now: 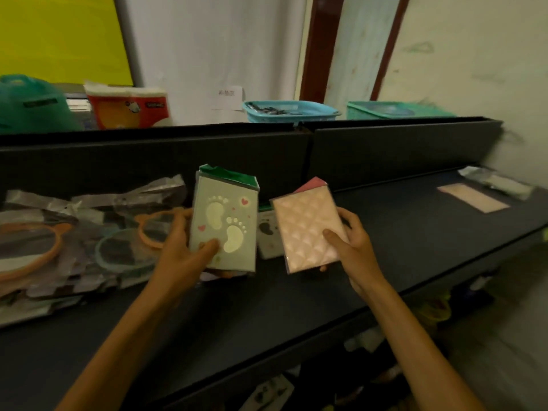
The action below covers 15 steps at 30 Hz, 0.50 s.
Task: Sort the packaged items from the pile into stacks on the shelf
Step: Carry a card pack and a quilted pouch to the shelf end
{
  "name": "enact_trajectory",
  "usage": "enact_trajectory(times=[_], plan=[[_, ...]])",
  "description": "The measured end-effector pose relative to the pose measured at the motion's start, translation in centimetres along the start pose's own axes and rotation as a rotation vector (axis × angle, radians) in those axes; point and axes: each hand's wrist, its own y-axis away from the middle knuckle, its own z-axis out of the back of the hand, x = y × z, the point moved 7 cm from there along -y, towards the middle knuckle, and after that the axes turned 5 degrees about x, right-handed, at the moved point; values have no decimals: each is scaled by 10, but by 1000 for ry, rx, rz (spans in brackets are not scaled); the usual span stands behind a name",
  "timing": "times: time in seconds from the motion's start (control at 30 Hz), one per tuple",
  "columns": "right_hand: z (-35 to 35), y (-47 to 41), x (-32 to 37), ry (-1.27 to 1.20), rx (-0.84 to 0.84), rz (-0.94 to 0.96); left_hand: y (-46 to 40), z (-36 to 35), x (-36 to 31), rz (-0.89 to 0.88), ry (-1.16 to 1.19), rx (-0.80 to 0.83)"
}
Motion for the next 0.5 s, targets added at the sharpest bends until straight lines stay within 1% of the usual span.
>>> enact_trajectory(times=[0.1,0.27,0.5], plan=[[57,16,4,41,-52,32,3,-60,-6,23,111,78],[170,42,13,72,-158,42,7,-168,-19,25,149,161],[321,74,4,92,-244,27,19,-308,-31,28,149,214]])
